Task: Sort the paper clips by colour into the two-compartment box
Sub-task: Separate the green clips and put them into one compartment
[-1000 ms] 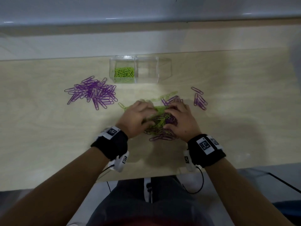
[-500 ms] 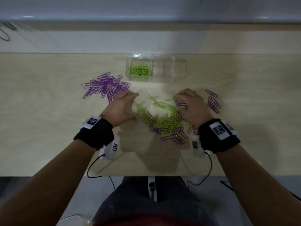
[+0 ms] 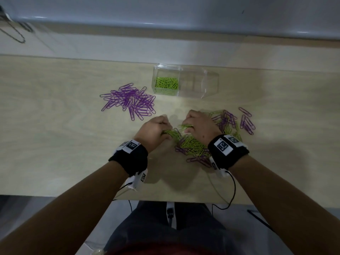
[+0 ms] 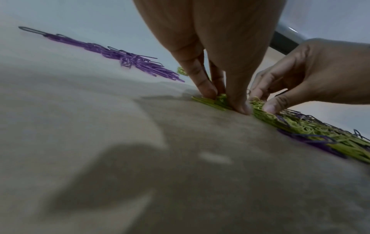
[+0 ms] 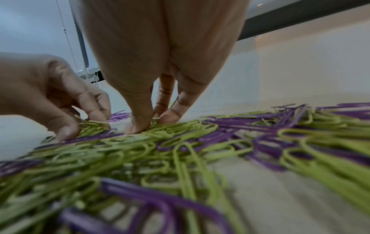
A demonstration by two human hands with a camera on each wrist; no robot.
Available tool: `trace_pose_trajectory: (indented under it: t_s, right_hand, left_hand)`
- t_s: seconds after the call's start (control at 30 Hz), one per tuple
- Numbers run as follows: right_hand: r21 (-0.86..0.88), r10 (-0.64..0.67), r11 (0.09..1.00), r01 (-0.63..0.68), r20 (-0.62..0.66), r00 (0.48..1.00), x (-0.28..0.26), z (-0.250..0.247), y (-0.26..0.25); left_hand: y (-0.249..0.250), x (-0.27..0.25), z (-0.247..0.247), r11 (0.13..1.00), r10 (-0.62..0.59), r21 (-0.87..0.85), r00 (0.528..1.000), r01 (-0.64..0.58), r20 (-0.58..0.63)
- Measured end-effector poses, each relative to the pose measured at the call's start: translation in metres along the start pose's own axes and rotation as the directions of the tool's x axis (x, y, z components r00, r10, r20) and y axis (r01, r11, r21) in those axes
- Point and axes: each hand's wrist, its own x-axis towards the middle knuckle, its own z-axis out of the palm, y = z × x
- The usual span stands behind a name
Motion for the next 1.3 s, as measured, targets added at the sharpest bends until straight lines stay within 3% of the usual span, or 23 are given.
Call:
trace_pose_trajectory:
  t_s: [0.17, 0.27, 0.37, 0.47, 0.53, 0.6, 0.67, 0.73, 0.93, 1.07, 1.13, 1.27, 1.3]
  right_hand:
    - [-0.219, -0.031, 0.974, 0.058, 0.122, 0.992, -0.002, -0.001, -0.004]
    - [-0.24, -0.026, 0.968, 0.067, 0.172, 0.985, 0.005, -0.007, -0.004]
    - [-0.106, -0.002, 0.994, 0.013, 0.102, 0.995, 0.01, -0.018, -0.001]
    - [0.254, 0.115, 0.962, -0.103, -0.036, 0.993, 0.01, -0.031, 0.002]
    - [0.451, 0.185, 0.883, -0.132, -0.075, 0.98, 0.011, -0.046, -0.004]
    - [0.595, 0.194, 0.8, -0.079, -0.133, 0.972, 0.021, -0.064, -0.013]
    - [0.619, 0.169, 0.785, 0.006, -0.224, 0.96, 0.042, -0.083, -0.024]
    - [0.558, 0.143, 0.828, 0.058, -0.309, 0.94, 0.069, -0.094, -0.034]
    - [0.276, 0.119, 0.961, -0.032, -0.304, 0.945, 0.11, -0.088, -0.032]
    - [0.275, 0.096, 0.961, 0.034, -0.445, 0.891, 0.064, -0.075, -0.011]
    - [0.306, 0.104, 0.952, 0.013, -0.364, 0.926, 0.034, -0.062, 0.0]
    - [0.187, 0.016, 0.982, 0.001, -0.089, 0.996, -0.01, -0.032, 0.011]
    - [0.163, 0.0, 0.987, 0.005, -0.028, 1.0, -0.017, -0.025, 0.011]
  left_hand:
    - [0.001, 0.004, -0.014, 0.986, 0.102, 0.125, 0.991, -0.112, 0.085]
    - [-0.001, 0.009, -0.02, 0.948, 0.176, 0.236, 0.968, -0.216, 0.179]
    - [0.004, 0.018, -0.034, 0.94, 0.164, 0.257, 0.957, -0.226, 0.241]
    - [0.005, 0.024, -0.045, 0.979, 0.088, 0.155, 0.965, -0.13, 0.248]
    - [0.004, 0.026, -0.053, 0.999, 0.034, 0.023, 0.981, -0.039, 0.19]
    - [0.007, 0.029, -0.064, 0.989, -0.021, -0.142, 0.997, 0.031, 0.076]
    - [0.012, 0.034, -0.079, 0.953, -0.097, -0.291, 0.995, 0.083, -0.033]
    - [0.014, 0.042, -0.096, 0.925, -0.165, -0.363, 0.98, 0.115, -0.111]
    - [0.003, 0.093, -0.119, 0.935, -0.244, -0.326, 0.922, 0.142, -0.299]
    - [0.006, 0.125, -0.107, 0.986, -0.159, -0.084, 0.965, 0.144, -0.211]
    - [0.006, 0.13, -0.1, 0.99, -0.135, 0.029, 0.981, 0.14, -0.14]
    - [0.008, 0.097, -0.088, 0.988, 0.058, 0.155, 0.969, -0.021, -0.24]
    - [0.009, 0.082, -0.08, 0.988, 0.086, 0.146, 0.973, -0.056, -0.212]
